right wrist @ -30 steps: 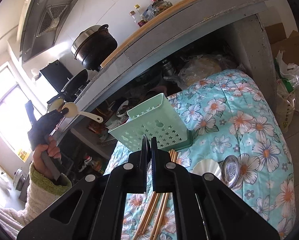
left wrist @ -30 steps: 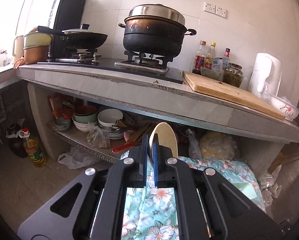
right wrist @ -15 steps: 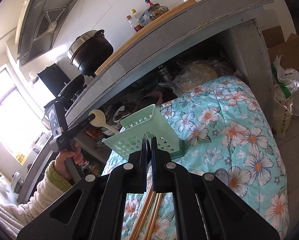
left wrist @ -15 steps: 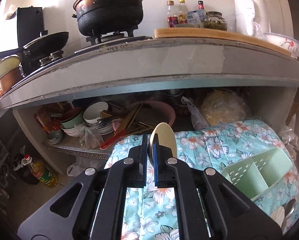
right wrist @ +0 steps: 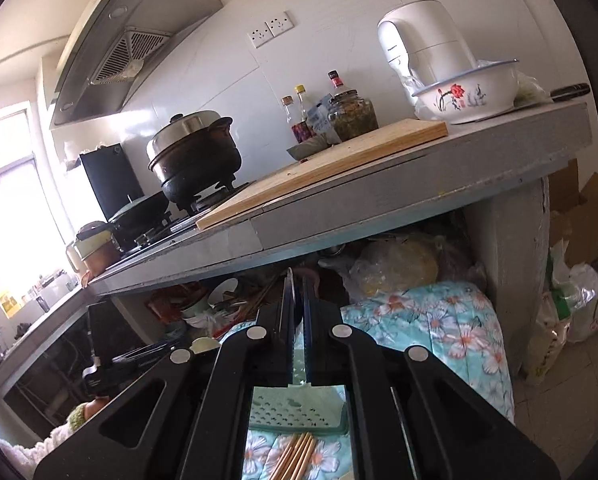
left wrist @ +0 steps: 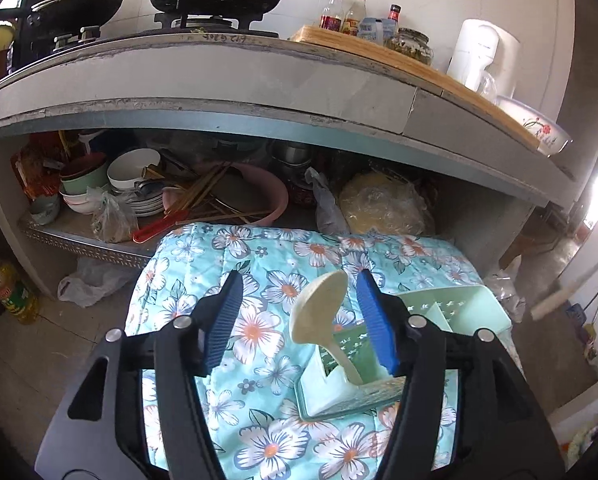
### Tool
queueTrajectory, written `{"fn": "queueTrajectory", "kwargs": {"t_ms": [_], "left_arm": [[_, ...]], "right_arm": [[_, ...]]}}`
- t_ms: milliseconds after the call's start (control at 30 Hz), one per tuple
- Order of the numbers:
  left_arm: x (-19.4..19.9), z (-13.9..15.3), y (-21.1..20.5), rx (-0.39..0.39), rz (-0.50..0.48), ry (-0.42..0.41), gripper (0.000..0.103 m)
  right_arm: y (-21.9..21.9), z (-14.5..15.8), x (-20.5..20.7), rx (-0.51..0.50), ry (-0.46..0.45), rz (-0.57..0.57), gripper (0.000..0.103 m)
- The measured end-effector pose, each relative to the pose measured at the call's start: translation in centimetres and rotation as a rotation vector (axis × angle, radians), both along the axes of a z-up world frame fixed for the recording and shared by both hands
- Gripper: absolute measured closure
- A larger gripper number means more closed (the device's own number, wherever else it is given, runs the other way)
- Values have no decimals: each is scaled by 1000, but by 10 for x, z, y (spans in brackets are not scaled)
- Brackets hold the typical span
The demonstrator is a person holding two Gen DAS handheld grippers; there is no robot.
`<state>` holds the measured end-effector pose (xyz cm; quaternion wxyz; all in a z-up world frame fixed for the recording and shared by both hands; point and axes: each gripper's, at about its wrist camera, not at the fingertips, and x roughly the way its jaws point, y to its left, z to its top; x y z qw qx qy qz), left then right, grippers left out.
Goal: Organize utensils
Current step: 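Lower the ladle into the green holder with the left tool while the right drops the spoon in, then move the right tool to the white rice paddle beside the large spoon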
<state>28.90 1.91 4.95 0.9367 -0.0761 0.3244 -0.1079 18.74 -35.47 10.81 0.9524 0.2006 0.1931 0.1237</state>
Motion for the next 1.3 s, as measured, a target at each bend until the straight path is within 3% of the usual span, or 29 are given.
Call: {"fn": "queueTrajectory", "kwargs": {"t_ms": [233, 500, 633, 800, 933, 967, 1133, 1300], "left_arm": [[-47, -4, 25, -81, -5, 1, 27], [-89, -53, 32, -151, -31, 159, 23], [-103, -73, 25, -139, -45, 213, 23], [-119, -88, 12, -98, -73, 233, 20], [-129, -95, 9, -96, -91, 249, 19], [-130, -96, 9, -100, -92, 256, 18], [-138, -100, 7, -100, -111, 269, 14], [-145, -103, 2, -113, -142, 283, 11]], "right_arm": [[29, -13, 48, -182, 66, -34, 99], [74, -53, 81, -362, 173, 22, 99], [92, -67, 85, -411, 210, 52, 99], [96, -77, 87, -393, 272, 77, 96], [89, -66, 78, -346, 243, 70, 77], [86, -62, 74, -326, 233, 70, 76], [63, -39, 41, -230, 199, 39, 66], [38, -39, -6, -146, 231, 2, 64]]}}
